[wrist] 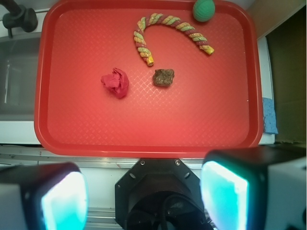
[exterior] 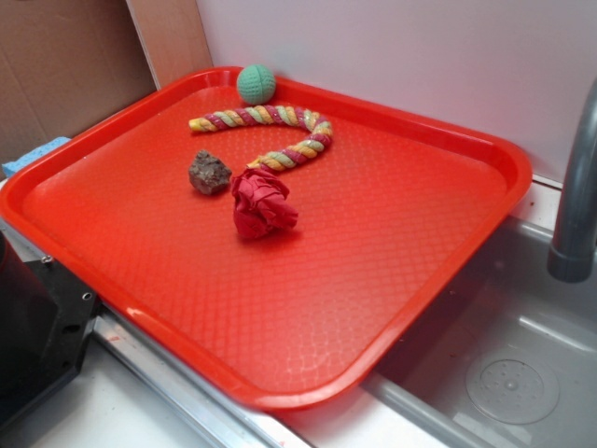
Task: Grab the green ball.
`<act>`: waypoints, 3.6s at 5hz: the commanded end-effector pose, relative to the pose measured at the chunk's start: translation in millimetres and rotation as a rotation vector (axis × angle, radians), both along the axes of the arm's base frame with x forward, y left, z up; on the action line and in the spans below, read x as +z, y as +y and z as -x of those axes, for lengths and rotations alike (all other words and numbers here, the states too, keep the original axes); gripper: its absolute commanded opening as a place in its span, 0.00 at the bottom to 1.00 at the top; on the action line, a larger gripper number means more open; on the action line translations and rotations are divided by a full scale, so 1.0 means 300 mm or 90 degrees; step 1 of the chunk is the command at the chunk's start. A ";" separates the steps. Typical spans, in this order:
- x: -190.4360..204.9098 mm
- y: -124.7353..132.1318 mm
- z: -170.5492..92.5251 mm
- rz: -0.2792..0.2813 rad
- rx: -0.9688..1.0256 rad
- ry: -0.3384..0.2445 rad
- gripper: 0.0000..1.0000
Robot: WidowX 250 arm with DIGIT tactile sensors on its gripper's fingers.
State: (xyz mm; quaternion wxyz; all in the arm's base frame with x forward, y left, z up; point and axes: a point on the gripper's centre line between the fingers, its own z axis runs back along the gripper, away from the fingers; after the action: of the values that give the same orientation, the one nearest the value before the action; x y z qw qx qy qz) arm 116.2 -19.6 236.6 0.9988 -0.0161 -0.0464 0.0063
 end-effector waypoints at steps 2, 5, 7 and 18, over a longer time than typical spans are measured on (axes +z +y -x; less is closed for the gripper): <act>-0.038 0.010 -0.046 -0.037 0.043 -0.052 1.00; -0.208 0.128 -0.235 -0.034 0.113 -0.197 1.00; -0.320 0.262 -0.411 -0.047 0.144 -0.228 1.00; -0.527 0.448 -0.664 -0.063 0.257 -0.108 0.00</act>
State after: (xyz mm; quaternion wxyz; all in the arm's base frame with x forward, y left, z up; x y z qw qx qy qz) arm 307.4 109.2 57.1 0.9739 0.0371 -0.0966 0.2019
